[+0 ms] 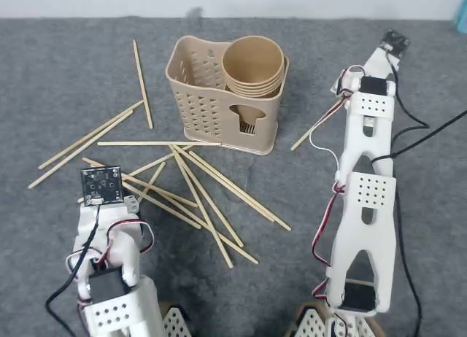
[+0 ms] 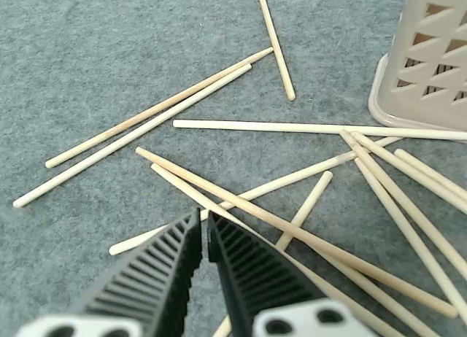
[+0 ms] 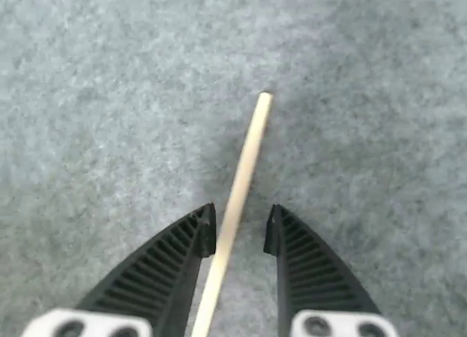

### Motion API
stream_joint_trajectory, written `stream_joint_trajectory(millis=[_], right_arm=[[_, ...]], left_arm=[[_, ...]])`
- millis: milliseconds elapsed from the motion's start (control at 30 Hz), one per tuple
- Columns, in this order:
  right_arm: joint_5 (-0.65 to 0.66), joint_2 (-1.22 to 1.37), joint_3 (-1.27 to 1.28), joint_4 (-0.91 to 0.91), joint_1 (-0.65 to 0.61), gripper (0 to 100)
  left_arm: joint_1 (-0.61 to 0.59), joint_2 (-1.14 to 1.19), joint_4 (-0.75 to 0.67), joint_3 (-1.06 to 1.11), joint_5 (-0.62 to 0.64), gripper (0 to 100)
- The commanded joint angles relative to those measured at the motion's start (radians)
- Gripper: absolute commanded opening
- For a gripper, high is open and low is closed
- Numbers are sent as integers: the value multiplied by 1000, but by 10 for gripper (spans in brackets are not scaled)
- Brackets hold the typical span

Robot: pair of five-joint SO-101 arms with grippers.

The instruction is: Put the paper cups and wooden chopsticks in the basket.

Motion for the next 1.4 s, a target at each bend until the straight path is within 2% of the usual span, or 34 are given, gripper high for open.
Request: stream_joint_trajectory(millis=[0, 100, 200, 300, 467, 600, 733, 1033, 1367], right_arm=[[103, -19, 14, -5, -59, 115], [198, -21, 20, 67, -94, 96], [339, -21, 23, 189, -125, 9], [454, -25, 14, 360, -134, 18], [473, -77, -81, 630, -99, 8], [473, -173, -25, 633, -36, 8], [473, -352, 207, 633, -15, 8], [463, -897, 841, 602, -48, 8], [462, -1449, 1149, 596, -62, 8]], left_arm=[[9, -15, -3, -4, -14, 15], [8, -15, -3, -4, -14, 15], [8, -15, -3, -4, -14, 15], [8, -15, -3, -4, -14, 15], [8, -15, -2, -4, -14, 15], [6, -15, 0, -4, -14, 15], [6, -15, 0, -4, -14, 15], [6, -15, 2, -4, -14, 15], [6, -15, 2, -4, -14, 15]])
